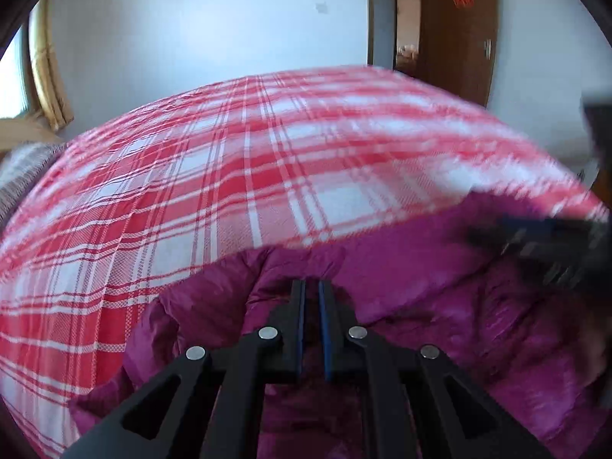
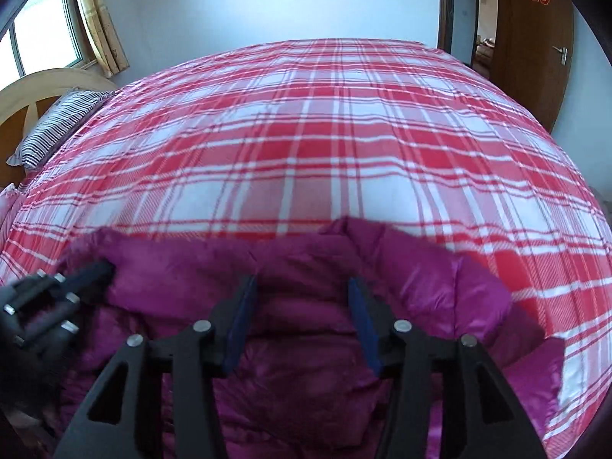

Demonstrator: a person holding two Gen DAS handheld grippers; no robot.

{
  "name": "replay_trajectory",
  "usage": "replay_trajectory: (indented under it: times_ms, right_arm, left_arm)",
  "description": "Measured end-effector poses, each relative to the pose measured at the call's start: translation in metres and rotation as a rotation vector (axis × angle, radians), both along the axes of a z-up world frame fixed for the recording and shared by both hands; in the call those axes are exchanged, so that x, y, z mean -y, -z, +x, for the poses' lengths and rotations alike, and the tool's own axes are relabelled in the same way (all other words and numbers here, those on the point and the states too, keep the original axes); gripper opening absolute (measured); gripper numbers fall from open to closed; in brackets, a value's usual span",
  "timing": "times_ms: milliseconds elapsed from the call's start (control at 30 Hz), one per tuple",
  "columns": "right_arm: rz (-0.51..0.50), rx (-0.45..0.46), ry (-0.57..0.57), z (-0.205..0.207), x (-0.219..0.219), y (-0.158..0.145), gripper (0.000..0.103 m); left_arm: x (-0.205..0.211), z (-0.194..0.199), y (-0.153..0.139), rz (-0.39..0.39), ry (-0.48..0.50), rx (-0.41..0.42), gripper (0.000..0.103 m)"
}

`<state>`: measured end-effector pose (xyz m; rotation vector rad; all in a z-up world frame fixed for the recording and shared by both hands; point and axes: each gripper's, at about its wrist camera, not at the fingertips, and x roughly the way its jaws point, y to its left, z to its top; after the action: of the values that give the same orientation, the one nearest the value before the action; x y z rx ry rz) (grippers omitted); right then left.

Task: Fold large clothes
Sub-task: 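Lift the hem with both tools and fold it up toward the collar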

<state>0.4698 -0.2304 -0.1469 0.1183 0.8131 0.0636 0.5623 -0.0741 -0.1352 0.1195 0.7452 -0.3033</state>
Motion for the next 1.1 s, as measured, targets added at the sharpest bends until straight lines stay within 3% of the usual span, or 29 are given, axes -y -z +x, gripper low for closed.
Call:
replay_trajectory:
  times_ms: [67,167,267,333,400,467,500,933,1100]
  right_arm:
    - [0.005,0.014,0.002,-0.003,0.003,0.003,0.053]
    - [-0.028,0.025,0.005,-0.002,-0.001,0.005,0.053]
    - [-0.044,0.035,0.003,-0.004,-0.004,0.007,0.054]
    - [-0.022,0.038,0.002,-0.003,0.000,0.007,0.054]
    - [0.020,0.045,-0.003,-0.004,0.005,0.009,0.054]
    - [0.055,0.045,-0.012,-0.004,0.008,0.011,0.054]
    - [0.062,0.042,-0.014,-0.004,0.008,0.012,0.054]
    - [-0.034,0.014,-0.017,0.002,-0.007,0.018,0.060]
    - [-0.061,0.012,-0.010,0.002,-0.010,0.019,0.060]
  left_arm:
    - [0.002,-0.005,-0.017,-0.066,0.005,0.024,0.007]
    - [0.019,-0.011,-0.031,-0.077,0.030,0.046,0.007]
    - [0.038,-0.002,-0.021,-0.017,0.035,0.006,0.007]
    - [0.035,0.014,0.004,0.040,-0.043,-0.081,0.007]
    - [0.022,0.023,0.026,-0.022,-0.074,-0.163,0.007]
    - [0.009,0.024,0.028,-0.114,-0.078,-0.169,0.007]
    - [0.009,0.023,0.028,-0.120,-0.077,-0.167,0.007]
    - [0.026,0.019,0.033,0.021,-0.090,-0.099,0.008]
    - [0.028,0.020,0.034,0.031,-0.092,-0.097,0.008]
